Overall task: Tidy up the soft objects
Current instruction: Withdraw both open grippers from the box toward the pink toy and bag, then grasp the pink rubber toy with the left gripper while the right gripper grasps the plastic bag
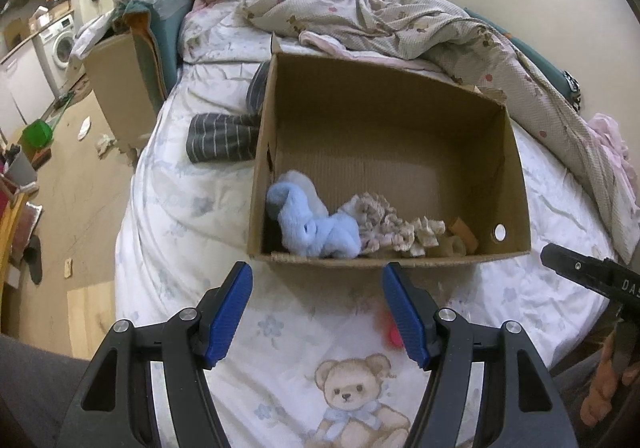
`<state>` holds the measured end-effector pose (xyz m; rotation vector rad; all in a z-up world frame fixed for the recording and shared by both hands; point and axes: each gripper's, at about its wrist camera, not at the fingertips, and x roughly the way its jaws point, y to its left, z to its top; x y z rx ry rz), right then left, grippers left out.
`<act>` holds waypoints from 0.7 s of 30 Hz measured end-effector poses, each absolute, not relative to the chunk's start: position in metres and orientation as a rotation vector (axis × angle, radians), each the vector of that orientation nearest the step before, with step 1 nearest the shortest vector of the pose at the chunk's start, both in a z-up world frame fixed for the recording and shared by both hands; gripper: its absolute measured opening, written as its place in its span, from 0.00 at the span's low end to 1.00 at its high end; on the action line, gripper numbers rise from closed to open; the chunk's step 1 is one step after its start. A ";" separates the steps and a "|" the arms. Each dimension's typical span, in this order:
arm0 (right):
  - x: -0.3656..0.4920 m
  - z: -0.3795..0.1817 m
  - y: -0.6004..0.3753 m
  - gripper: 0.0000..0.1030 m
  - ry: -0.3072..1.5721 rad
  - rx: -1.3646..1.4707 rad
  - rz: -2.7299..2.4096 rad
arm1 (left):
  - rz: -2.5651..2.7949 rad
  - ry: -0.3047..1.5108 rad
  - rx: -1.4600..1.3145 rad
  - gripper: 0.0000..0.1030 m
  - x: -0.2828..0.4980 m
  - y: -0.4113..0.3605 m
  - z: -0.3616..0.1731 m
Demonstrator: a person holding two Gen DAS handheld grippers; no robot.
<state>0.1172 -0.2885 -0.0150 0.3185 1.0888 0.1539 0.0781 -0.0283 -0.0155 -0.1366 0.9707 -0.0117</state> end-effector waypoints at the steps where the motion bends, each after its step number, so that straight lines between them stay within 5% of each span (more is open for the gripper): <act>1: 0.116 -0.017 -0.289 0.75 1.095 0.319 0.154 | -0.010 0.974 -0.138 0.63 0.076 -0.029 -0.017; 21: 0.141 -0.105 -0.248 0.75 1.441 0.237 0.133 | 0.014 1.041 -0.182 0.63 0.067 -0.023 -0.033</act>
